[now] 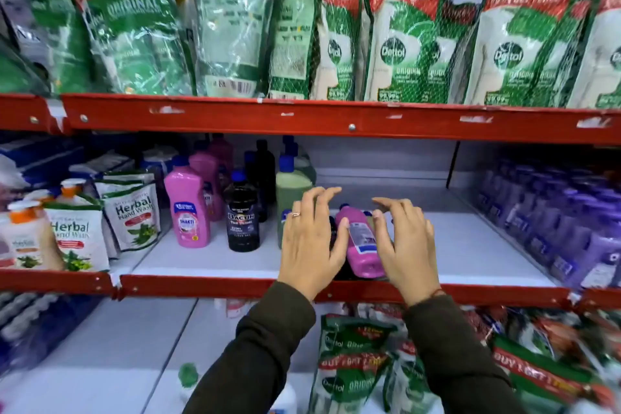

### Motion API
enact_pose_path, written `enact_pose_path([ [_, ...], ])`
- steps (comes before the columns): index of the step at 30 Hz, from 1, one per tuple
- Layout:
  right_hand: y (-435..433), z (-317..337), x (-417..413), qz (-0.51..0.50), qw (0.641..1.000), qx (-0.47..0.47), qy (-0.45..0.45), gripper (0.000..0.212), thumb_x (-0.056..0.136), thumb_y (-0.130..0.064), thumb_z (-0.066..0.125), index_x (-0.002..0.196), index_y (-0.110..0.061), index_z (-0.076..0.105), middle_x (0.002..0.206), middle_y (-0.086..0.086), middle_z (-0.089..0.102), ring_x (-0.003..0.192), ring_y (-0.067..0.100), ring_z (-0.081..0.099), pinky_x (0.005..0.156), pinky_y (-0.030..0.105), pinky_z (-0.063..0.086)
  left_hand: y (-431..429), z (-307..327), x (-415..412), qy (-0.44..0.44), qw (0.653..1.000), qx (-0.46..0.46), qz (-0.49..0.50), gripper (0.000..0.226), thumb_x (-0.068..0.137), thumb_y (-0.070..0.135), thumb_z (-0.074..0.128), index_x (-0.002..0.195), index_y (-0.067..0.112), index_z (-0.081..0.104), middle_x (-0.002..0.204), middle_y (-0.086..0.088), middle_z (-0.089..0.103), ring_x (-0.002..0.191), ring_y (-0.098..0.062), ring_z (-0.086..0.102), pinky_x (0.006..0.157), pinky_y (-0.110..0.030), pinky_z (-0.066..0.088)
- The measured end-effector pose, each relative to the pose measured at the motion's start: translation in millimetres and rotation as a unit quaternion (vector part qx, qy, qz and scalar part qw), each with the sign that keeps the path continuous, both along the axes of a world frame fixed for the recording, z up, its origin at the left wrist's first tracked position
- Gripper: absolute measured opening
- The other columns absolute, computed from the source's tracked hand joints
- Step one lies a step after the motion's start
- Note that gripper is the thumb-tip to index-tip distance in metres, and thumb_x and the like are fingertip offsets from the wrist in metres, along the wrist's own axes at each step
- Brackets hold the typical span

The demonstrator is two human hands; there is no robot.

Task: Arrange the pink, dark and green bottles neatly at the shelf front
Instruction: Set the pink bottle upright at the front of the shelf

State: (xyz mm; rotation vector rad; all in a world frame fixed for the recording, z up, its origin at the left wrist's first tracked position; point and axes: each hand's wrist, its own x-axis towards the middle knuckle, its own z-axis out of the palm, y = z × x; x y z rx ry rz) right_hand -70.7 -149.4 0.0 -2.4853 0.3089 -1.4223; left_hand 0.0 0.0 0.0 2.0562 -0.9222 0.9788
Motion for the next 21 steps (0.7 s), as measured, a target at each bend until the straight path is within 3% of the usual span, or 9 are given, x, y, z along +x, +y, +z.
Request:
enact_pose_path([
  [2, -12.3, -4.7, 11.2, -0.064, 0.988, 0.059, 0.125, 0.035, 0.102, -0.032, 0.040, 0.125, -0.023, 0.065, 0.119, 0.005, 0.065, 0.114, 0.028, 0.057, 0.090, 0.037, 0.036, -14.1, -2.3, 5.7, 0.064, 0.997, 0.052, 0.009, 0.043, 0.100, 0.043, 0.037, 0.134, 0.018, 0.049, 0.132, -0.005, 0.047, 0.113, -0.025, 0.053, 0.094, -0.040, 0.047],
  [4, -27.0, -8.3, 20.6, -0.118, 0.948, 0.119, 0.272, 0.040, 0.101, -0.033, 0.037, 0.121, -0.019, 0.069, 0.122, 0.015, 0.064, 0.117, 0.036, 0.054, 0.095, 0.042, 0.038, -28.2, -5.7, 13.2, 0.132, 0.976, 0.152, 0.078, 0.051, 0.101, 0.048, 0.033, 0.124, 0.010, 0.059, 0.130, -0.013, 0.051, 0.114, -0.032, 0.053, 0.096, -0.044, 0.046],
  [8, -34.2, -17.2, 31.2, -0.098, 0.912, 0.157, 0.365, 0.044, 0.099, -0.035, 0.037, 0.123, -0.019, 0.070, 0.130, 0.019, 0.063, 0.123, 0.039, 0.056, 0.101, 0.043, 0.040, -49.1, -12.6, 22.7, 0.220, 0.938, 0.244, 0.112, 0.059, 0.100, 0.049, 0.035, 0.113, 0.004, 0.071, 0.136, -0.018, 0.053, 0.115, -0.038, 0.058, 0.096, -0.042, 0.044],
  [11, -37.8, -23.4, 37.7, -0.079, 0.914, 0.193, 0.347, 0.041, 0.098, -0.035, 0.044, 0.124, -0.018, 0.070, 0.130, 0.018, 0.066, 0.121, 0.039, 0.059, 0.101, 0.042, 0.045, -57.4, -17.4, 29.4, 0.307, 0.919, 0.228, 0.091, 0.052, 0.100, 0.048, 0.041, 0.113, 0.007, 0.071, 0.126, -0.018, 0.062, 0.111, -0.039, 0.063, 0.092, -0.041, 0.051],
  [15, -43.8, -27.0, 41.0, -0.012, 0.911, 0.291, 0.291, 0.035, 0.098, -0.031, 0.055, 0.121, -0.013, 0.075, 0.123, 0.018, 0.072, 0.116, 0.036, 0.064, 0.094, 0.036, 0.051, -58.1, -18.4, 32.7, 0.446, 0.890, 0.088, 0.026, 0.044, 0.096, 0.045, 0.054, 0.124, 0.015, 0.069, 0.127, -0.014, 0.069, 0.117, -0.036, 0.063, 0.098, -0.037, 0.051],
  [18, -43.8, -30.3, 40.0, 0.024, 0.905, 0.354, 0.235, 0.031, 0.093, -0.031, 0.067, 0.111, -0.009, 0.079, 0.113, 0.015, 0.077, 0.104, 0.027, 0.069, 0.081, 0.029, 0.048, -52.9, -19.1, 36.5, 0.457, 0.889, 0.004, -0.018, 0.043, 0.094, 0.039, 0.060, 0.132, 0.020, 0.064, 0.130, -0.010, 0.070, 0.118, -0.032, 0.065, 0.102, -0.039, 0.053],
  [21, -36.5, -31.4, 38.4, 0.074, 0.880, 0.449, 0.134, 0.026, 0.087, -0.023, 0.076, 0.106, -0.006, 0.079, 0.107, 0.014, 0.079, 0.090, 0.018, 0.069, 0.080, 0.028, 0.051, -43.2, -18.2, 41.6, 0.463, 0.880, -0.071, -0.074, 0.041, 0.092, 0.030, 0.068, 0.130, 0.015, 0.067, 0.126, -0.008, 0.072, 0.113, -0.027, 0.069, 0.099, -0.043, 0.056],
])
